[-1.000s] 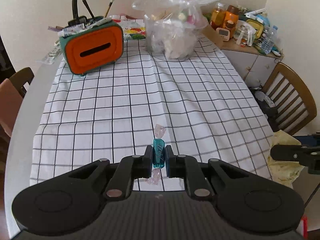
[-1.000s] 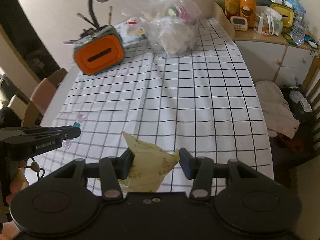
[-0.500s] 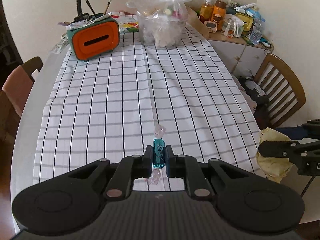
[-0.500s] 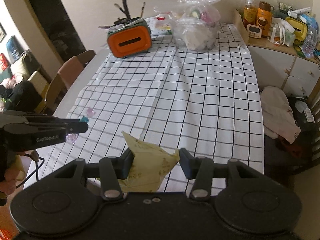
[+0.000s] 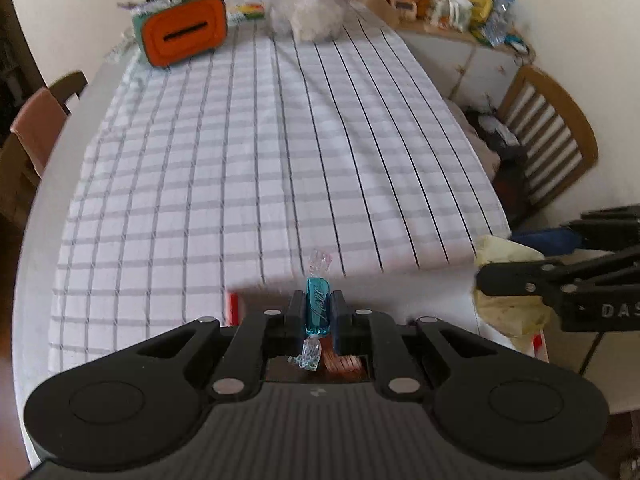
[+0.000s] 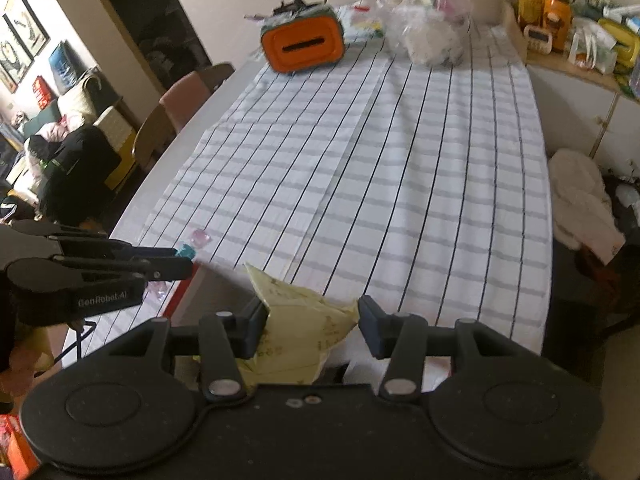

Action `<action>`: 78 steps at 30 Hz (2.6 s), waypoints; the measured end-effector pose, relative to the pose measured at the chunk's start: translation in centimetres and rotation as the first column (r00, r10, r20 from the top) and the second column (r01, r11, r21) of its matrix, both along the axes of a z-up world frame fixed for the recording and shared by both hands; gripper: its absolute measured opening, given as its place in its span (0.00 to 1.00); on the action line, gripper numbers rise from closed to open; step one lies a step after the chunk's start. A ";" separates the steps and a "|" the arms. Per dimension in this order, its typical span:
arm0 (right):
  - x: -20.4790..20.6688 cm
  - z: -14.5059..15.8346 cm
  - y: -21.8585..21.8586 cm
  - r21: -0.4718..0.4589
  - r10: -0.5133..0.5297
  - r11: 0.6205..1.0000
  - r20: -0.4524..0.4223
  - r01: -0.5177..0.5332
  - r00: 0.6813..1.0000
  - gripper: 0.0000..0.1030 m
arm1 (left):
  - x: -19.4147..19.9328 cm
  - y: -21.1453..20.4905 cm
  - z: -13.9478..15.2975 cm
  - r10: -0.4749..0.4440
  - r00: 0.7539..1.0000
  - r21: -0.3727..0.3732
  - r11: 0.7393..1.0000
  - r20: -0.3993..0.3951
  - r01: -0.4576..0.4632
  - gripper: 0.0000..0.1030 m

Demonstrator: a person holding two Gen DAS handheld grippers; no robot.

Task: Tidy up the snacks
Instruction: 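Carry the teal candy and cream bag over the box, then open both tools to drop the teal candy and cream bag into the box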

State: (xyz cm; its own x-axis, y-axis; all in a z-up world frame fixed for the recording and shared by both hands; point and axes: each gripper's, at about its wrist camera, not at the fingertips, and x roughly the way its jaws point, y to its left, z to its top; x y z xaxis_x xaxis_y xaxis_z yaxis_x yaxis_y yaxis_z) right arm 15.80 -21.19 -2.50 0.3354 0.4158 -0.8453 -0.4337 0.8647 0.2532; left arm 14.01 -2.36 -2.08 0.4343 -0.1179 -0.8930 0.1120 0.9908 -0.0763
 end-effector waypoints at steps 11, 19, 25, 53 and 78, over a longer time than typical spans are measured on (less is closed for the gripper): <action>-2.4 -5.7 -0.4 -0.043 -0.005 0.999 -0.131 0.000 0.991 0.46 | -3.1 -2.1 -5.3 -0.003 0.992 -0.001 1.000 -0.130 0.003 0.12; -3.3 -7.2 -0.8 -0.054 -0.036 0.998 -0.161 0.027 0.986 0.46 | -3.9 -3.6 -7.4 -0.017 0.984 0.019 1.000 -0.178 0.021 0.12; -3.4 -7.6 -1.1 -0.049 -0.049 0.998 -0.166 0.042 0.985 0.46 | -3.9 -4.4 -8.3 -0.011 0.976 0.048 0.999 -0.218 0.022 0.12; -7.1 -4.7 -2.4 0.037 -0.072 0.996 -0.087 0.076 0.994 0.66 | -7.5 -3.8 -5.5 -0.015 0.993 0.027 0.999 -0.113 0.019 0.38; -15.3 -0.9 -1.0 0.123 -0.234 0.969 0.152 0.216 0.960 0.94 | -13.5 -1.5 0.4 -0.119 0.974 -0.010 0.992 0.194 0.123 0.79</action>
